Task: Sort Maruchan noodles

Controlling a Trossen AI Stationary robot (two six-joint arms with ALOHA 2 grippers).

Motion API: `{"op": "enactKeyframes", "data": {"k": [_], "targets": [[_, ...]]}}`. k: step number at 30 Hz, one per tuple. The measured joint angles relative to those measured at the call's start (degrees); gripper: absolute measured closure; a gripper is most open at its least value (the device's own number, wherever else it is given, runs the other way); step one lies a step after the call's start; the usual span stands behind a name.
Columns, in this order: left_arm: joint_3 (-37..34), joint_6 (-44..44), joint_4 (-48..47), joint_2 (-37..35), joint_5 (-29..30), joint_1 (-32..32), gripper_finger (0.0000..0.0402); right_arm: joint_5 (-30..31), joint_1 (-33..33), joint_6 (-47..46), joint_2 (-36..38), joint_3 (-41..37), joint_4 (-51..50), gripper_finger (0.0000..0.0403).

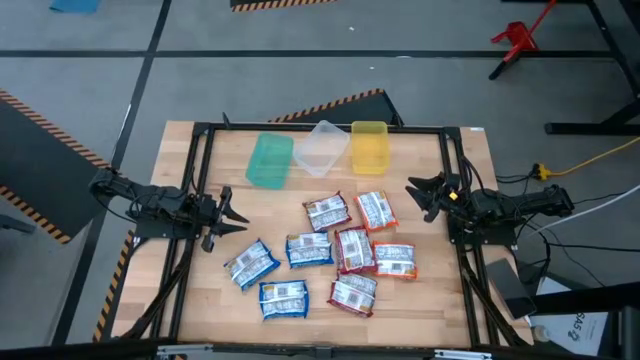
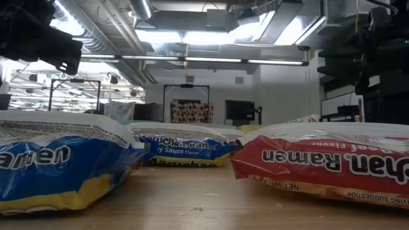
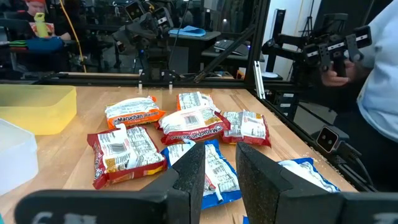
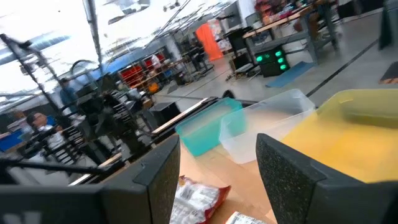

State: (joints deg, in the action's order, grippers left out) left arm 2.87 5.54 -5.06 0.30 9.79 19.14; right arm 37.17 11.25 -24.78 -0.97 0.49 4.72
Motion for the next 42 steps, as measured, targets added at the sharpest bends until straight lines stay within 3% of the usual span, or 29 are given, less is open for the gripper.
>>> {"op": "enactKeyframes", "data": {"k": [4, 11, 24, 29, 34, 42], "targets": [[0.0, -0.5, 0.0, 0.0, 0.6, 0.0, 0.0318, 0.8, 0.0, 0.0, 0.0, -0.1, 1.2, 0.0205], [0.0, -3.1, 0.4, 0.0, 4.2, 0.0, 0.0318, -4.8, 0.0, -0.3, 0.0, -0.1, 1.3, 0.0205], [0.0, -3.1, 0.7, 0.0, 4.4, 0.0, 0.0318, -2.8, 0.0, -0.2, 0.0, -0.1, 5.6, 0.0205], [0.0, 2.0, 8.5, 0.0, 4.4, 0.0, 0.0318, -1.3, 0.0, 3.9, -0.1, 0.8, 5.5, 0.0205], [0.0, 2.4, 19.5, 0.0, 9.5, 0.0, 0.0318, 0.3, 0.0, 9.1, -2.3, 5.9, -0.1, 0.0205], [0.0, 1.1, 31.3, 0.0, 12.2, 0.0, 0.0318, 2.4, 0.0, 10.1, -18.5, 15.6, -13.4, 0.0205]]}}
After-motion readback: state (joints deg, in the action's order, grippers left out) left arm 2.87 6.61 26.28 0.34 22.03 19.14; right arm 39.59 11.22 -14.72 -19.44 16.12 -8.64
